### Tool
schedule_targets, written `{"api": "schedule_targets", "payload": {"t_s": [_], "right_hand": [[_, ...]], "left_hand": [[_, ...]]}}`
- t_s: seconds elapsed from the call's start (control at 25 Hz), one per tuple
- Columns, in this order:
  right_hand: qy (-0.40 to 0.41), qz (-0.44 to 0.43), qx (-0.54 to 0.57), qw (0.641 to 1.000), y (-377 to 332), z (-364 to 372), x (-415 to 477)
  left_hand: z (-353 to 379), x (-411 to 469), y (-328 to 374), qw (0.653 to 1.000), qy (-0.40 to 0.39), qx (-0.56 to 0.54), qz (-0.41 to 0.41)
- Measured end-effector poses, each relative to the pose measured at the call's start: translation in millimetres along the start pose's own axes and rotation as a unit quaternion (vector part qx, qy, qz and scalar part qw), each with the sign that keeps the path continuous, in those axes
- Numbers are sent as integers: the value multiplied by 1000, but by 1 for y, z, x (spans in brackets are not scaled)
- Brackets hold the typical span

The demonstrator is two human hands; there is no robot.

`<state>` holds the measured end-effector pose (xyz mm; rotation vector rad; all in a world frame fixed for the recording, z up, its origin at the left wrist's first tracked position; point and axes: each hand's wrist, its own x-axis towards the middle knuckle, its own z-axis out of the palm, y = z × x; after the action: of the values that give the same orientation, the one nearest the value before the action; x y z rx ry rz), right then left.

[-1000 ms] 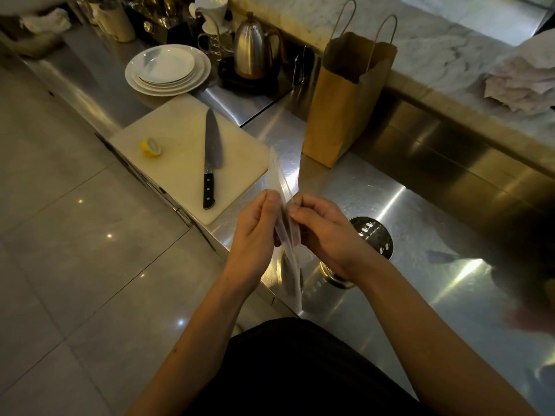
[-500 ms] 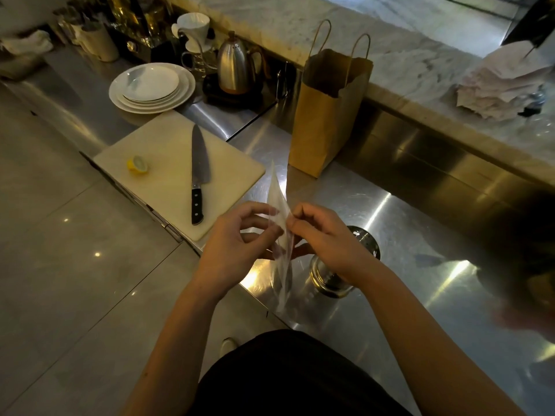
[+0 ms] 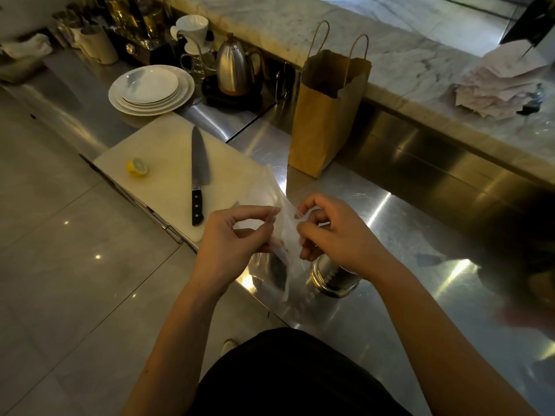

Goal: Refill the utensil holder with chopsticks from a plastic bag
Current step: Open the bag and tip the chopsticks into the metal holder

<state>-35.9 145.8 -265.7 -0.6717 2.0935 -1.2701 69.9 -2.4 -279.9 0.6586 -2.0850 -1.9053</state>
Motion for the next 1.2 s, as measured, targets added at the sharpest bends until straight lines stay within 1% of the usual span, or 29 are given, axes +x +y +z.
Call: {"api": "schedule_targets", "payload": {"t_s": [0.24, 0.48, 0.6, 0.72, 0.88, 1.04, 1.2], "right_hand": [[66, 12, -8, 998, 3, -15, 0], [130, 23, -28, 991, 5, -32, 1], [138, 23, -53, 989, 7, -38, 0], [129, 25, -71, 989, 8, -39, 1], [131, 23, -83, 988, 8, -42, 1], [133, 22, -81, 988, 9, -43, -2], [143, 20, -71, 987, 11, -41, -8]], "left_hand": [[-11, 0, 1, 999, 38, -4, 2], [-30, -3, 1, 995, 94, 6, 21], [-44, -3, -1, 992, 119, 17, 20], [-50, -4, -3, 992, 117, 41, 25], [-55, -6, 2, 990, 95, 87, 53], [-59, -9, 7, 990, 89, 92, 66], [-60, -12, 8, 993, 79, 77, 49]]}}
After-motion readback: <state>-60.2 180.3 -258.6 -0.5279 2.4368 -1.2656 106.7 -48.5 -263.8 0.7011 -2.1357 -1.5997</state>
